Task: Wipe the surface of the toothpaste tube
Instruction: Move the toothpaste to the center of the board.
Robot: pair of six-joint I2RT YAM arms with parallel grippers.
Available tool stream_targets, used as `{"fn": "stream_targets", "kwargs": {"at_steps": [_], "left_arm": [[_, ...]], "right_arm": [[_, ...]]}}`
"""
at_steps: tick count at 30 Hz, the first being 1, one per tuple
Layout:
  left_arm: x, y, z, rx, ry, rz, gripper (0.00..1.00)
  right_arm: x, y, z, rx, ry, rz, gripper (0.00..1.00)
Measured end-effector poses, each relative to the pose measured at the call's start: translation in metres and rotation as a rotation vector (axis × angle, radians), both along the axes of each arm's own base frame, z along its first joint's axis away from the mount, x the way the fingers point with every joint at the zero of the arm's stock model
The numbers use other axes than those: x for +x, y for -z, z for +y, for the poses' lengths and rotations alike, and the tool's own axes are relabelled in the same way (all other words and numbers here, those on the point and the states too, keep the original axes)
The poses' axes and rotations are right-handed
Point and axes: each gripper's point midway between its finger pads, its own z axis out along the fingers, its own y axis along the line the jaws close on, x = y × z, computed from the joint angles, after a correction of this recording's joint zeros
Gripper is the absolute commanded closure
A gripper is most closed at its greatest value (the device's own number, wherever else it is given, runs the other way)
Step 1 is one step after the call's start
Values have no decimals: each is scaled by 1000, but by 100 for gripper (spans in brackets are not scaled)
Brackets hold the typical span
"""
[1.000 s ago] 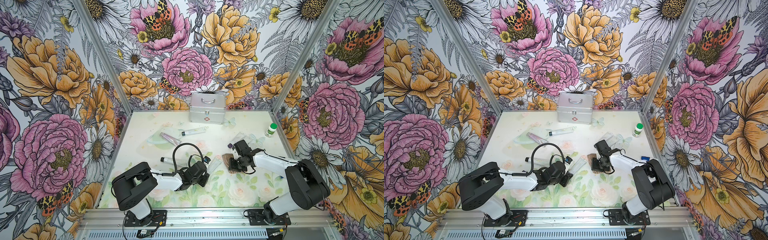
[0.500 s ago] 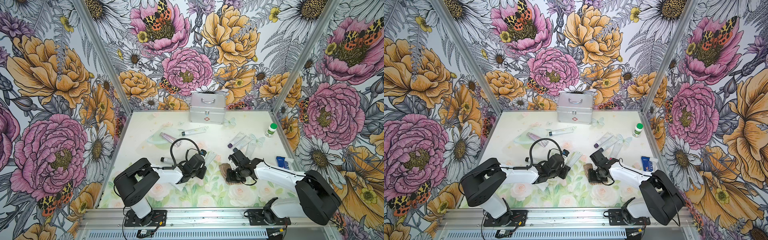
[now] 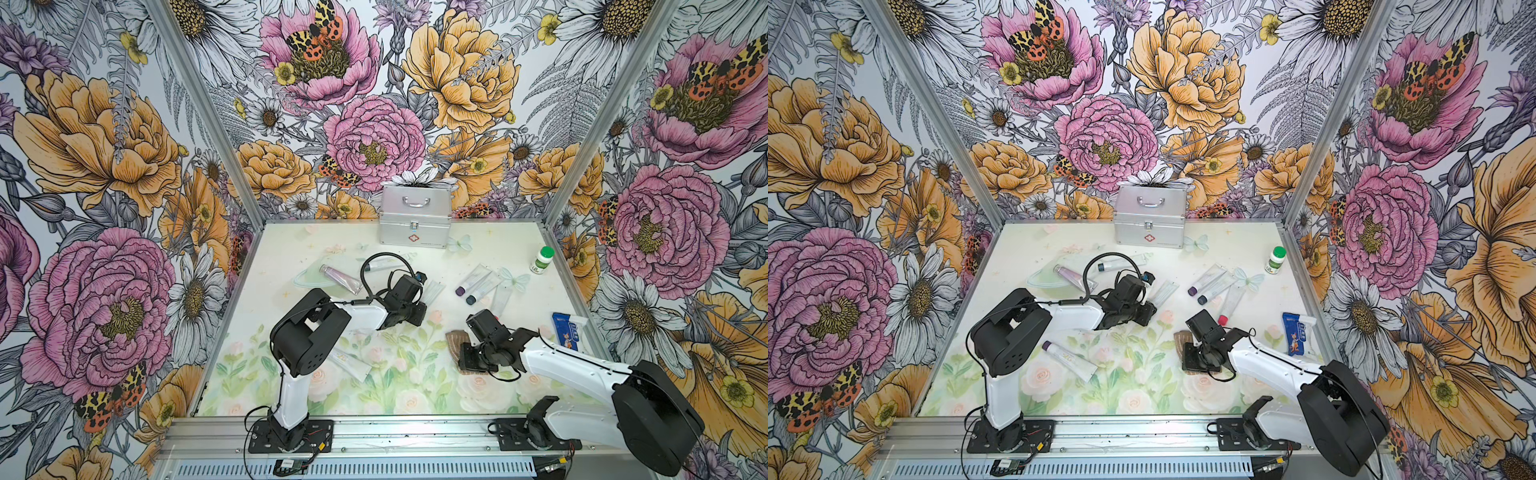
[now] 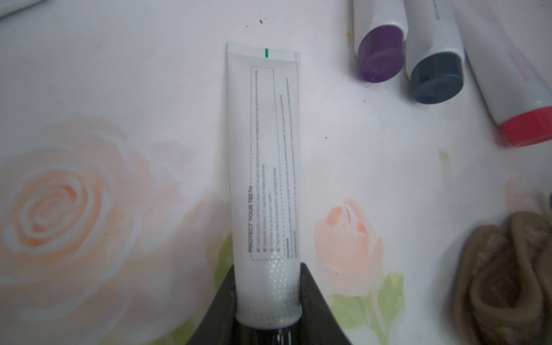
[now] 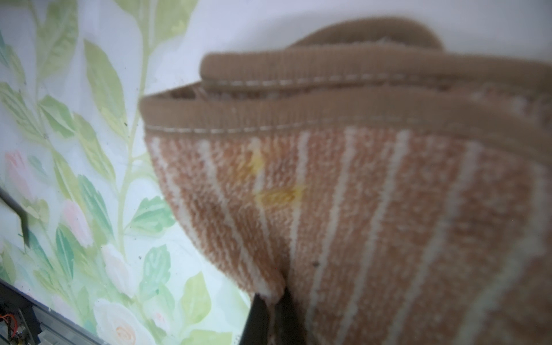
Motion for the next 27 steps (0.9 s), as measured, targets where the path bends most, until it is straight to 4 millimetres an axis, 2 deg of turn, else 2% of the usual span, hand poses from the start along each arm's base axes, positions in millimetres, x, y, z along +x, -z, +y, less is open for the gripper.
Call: {"fn": "stream_targets", "kwargs": {"at_steps": [6, 11, 18, 23, 27], "left_arm": [[29, 0, -32, -42, 36, 4, 71], [54, -2, -51, -86, 47, 6, 70], [72, -4, -79, -145, 76, 15, 67], [77, -6, -94, -182, 91, 20, 51], [74, -9, -92, -192, 78, 23, 31]], "right_arm": [[0, 0, 0, -4, 1, -1, 100], [1, 0, -1, -13, 3, -4, 100], [2, 0, -3, -21, 6, -9, 100], [2, 0, -3, -34, 7, 0, 100], [3, 0, -3, -45, 6, 12, 100]]}}
